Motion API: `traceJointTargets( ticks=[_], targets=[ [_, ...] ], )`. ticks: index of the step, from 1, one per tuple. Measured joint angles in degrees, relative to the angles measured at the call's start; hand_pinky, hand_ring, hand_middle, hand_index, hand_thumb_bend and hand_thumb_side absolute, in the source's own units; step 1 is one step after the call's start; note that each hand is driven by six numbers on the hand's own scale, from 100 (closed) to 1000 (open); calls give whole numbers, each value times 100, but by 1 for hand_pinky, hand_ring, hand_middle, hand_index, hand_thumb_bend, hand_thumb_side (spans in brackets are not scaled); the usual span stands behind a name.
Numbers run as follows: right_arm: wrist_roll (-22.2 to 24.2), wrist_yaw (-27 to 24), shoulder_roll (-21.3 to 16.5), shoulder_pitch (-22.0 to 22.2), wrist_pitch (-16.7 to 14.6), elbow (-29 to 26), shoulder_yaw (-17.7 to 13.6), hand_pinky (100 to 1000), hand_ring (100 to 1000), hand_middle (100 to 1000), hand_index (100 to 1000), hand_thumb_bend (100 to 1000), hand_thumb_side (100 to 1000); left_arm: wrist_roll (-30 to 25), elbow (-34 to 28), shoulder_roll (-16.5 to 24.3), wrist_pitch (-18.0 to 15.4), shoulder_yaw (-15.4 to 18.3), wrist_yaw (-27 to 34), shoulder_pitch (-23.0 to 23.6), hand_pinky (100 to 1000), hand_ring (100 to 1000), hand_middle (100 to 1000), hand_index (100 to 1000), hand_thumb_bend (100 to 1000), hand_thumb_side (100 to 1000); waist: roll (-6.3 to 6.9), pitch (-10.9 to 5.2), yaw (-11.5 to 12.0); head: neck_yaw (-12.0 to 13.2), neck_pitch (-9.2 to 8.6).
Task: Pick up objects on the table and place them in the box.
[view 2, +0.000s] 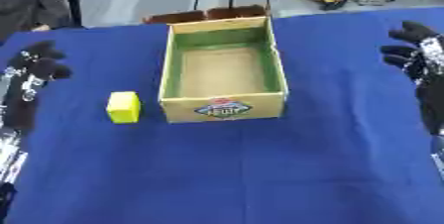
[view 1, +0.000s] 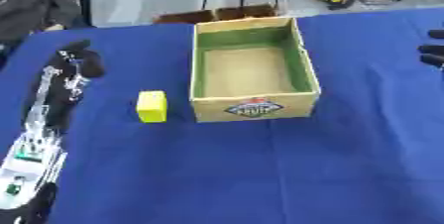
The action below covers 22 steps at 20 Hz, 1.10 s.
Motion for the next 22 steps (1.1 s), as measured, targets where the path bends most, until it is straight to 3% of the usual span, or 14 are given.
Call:
traceJointTargets(
  ticks=[3, 6, 10, 14, 18, 22],
  targets=[
    [6, 0, -1, 1, 6, 1, 1, 813, 768, 792, 903, 100, 832, -231, 35, 335, 147, -69, -427, -136, 746, 662, 708, 855, 428, 327, 1, -24, -11, 0, 0],
    [9, 0, -2, 5, 8, 1, 2, 813, 769, 792, 903, 100, 832, -551, 118, 826, 316, -222, -1140, -422, 761, 676, 722, 863, 343, 237, 2, -54, -30, 1, 0],
    [25, 0, -2, 14, 10, 2, 4, 814, 769, 792, 903, 100, 833, -1311, 344, 1464, 319, -624, -2055, -942, 781, 707, 750, 881, 420, 259, 6, -76, -73, 3, 0],
    [45, 0, -5, 29, 20, 3, 35, 814, 769, 792, 903, 100, 833, -2531, 763, 1912, 72, -1168, -2606, -1543, 794, 726, 766, 890, 511, 298, 20, -116, -109, 14, 0],
    [62, 0, -7, 46, 12, 5, 38, 814, 769, 792, 903, 100, 834, -3615, 1326, 1986, -164, -1546, -2806, -2036, 802, 735, 774, 894, 531, 300, 35, -118, -149, 19, 0],
    [67, 0, -9, 48, 17, 6, 38, 814, 769, 792, 903, 100, 834, -4153, 1741, 1969, -332, -1644, -2967, -2279, 802, 735, 774, 894, 531, 300, 35, -119, -149, 16, 0]
  ],
)
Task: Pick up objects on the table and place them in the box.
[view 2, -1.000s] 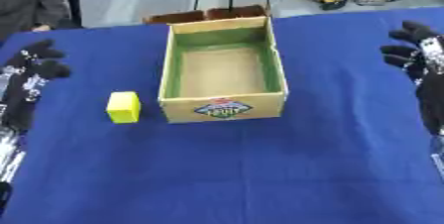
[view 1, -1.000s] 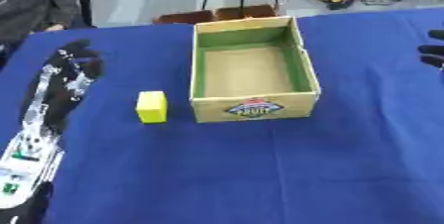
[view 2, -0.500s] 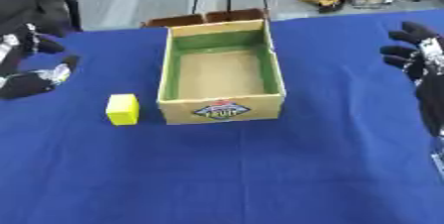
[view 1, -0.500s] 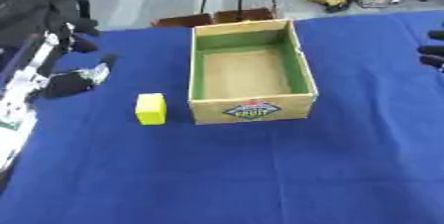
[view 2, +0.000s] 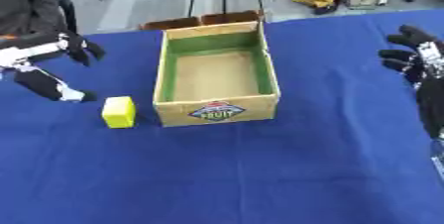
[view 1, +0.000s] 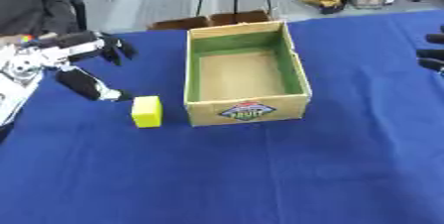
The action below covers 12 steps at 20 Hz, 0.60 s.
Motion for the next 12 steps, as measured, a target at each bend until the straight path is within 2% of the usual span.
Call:
traceJointTargets(
  ticks=[3, 6, 12],
  targets=[
    [10, 0, 0, -1, 6, 0, 7, 814, 769, 792, 903, 100, 835, -160, 203, -70, -42, -74, -99, -122, 801, 732, 766, 887, 518, 301, 3, 0, -35, 6, 0],
    [21, 0, 0, -1, 13, 1, 30, 814, 769, 792, 903, 100, 835, -382, 556, -366, -89, -222, -313, -426, 803, 733, 767, 887, 524, 299, 30, 0, -59, 8, 0],
    [26, 0, 0, -1, 9, 18, 32, 814, 769, 792, 903, 100, 836, -621, 1194, -779, -444, -250, -852, -629, 804, 731, 763, 887, 523, 294, 34, 0, -102, 8, 0]
  ],
)
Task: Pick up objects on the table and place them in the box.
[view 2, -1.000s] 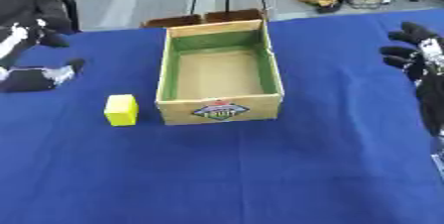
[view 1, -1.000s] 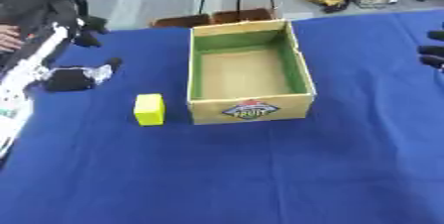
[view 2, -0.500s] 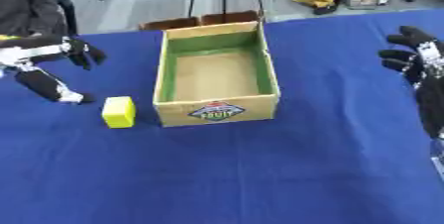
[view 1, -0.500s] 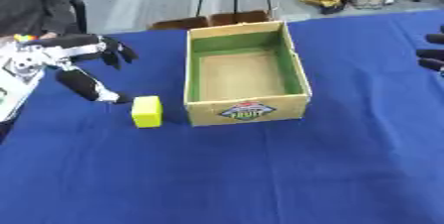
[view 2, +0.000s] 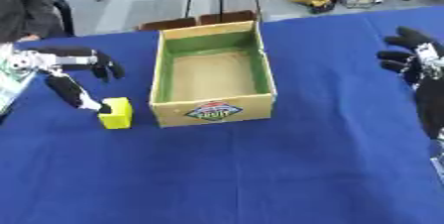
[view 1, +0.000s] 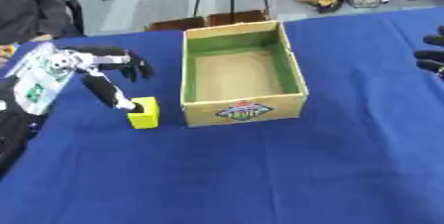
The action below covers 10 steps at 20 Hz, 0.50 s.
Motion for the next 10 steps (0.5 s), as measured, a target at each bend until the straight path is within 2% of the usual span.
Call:
traceJointTargets(
  ticks=[10],
  targets=[
    [2, 0, 0, 0, 0, 12, 1, 814, 769, 792, 904, 100, 837, 100, 373, -129, -243, 75, -533, -15, 799, 717, 747, 882, 504, 293, 1, 4, -21, 0, 0]
  ],
)
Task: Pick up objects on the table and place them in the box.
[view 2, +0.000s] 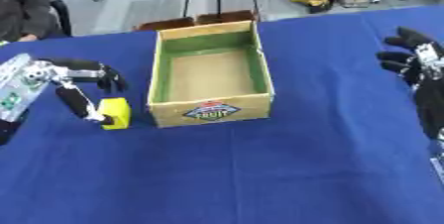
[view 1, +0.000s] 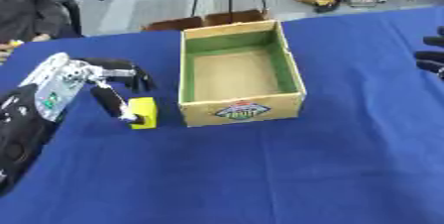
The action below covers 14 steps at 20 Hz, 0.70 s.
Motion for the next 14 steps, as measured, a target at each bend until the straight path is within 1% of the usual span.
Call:
traceJointTargets(
  ticks=[14],
  targets=[
    [1, 0, 0, -1, 1, 1, 0, 813, 769, 792, 904, 100, 839, -113, 185, -102, -116, -8, -134, 40, 764, 663, 697, 850, 482, 288, 1, 17, -10, 1, 0]
  ],
)
